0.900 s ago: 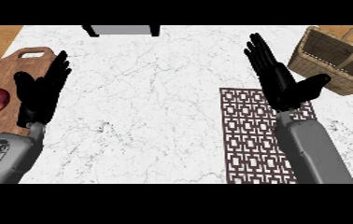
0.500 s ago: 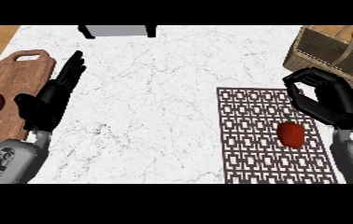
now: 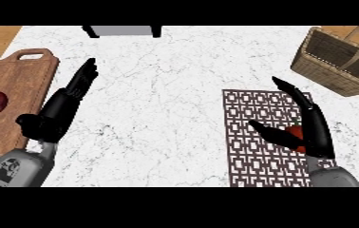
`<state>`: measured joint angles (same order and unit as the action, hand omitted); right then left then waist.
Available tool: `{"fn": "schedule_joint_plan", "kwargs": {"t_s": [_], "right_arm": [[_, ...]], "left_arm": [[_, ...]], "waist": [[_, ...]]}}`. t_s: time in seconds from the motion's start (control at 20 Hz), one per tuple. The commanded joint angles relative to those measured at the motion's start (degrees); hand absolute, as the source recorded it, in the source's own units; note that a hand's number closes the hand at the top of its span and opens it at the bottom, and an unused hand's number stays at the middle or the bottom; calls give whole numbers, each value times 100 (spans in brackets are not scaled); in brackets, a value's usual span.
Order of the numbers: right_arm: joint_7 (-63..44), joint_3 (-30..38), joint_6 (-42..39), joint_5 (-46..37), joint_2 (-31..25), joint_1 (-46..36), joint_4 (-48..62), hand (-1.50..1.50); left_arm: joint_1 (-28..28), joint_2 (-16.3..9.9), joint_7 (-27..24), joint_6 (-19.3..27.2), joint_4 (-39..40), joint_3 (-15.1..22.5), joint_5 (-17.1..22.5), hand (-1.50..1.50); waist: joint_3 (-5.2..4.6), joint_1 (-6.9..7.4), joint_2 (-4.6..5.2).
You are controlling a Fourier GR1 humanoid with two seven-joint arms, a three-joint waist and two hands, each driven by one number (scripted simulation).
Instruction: Pick the bell pepper from the placemat and place it in the basket
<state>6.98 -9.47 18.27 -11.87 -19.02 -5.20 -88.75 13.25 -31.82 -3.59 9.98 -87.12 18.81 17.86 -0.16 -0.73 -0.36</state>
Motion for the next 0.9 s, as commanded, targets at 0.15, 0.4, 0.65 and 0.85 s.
{"fn": "schedule_joint_plan", "kwargs": {"t_s": [0.15, 0.4, 0.65, 0.85], "right_arm": [[-2393, 210, 513, -1933, -1086, -136, -789, -150], [-3842, 54, -1354, -2296, -2346, -22, -1373, -150], [-5330, 33, -3267, -1043, -2705, -260, -2463, -150], [-6399, 539, -4275, 293, -2991, -406, -3261, -150]], "left_arm": [[-39, -24, -82, -128, 147, -80, 0, 0], [-134, -35, 6, -117, -36, -167, 114, 0], [-113, -44, -16, -124, -24, -163, 2, 0], [-519, -100, -318, -243, -141, -177, -51, 0]], "waist": [[-37, -128, -20], [-55, -148, -53], [-31, -93, -28], [-16, -14, -30]]}}
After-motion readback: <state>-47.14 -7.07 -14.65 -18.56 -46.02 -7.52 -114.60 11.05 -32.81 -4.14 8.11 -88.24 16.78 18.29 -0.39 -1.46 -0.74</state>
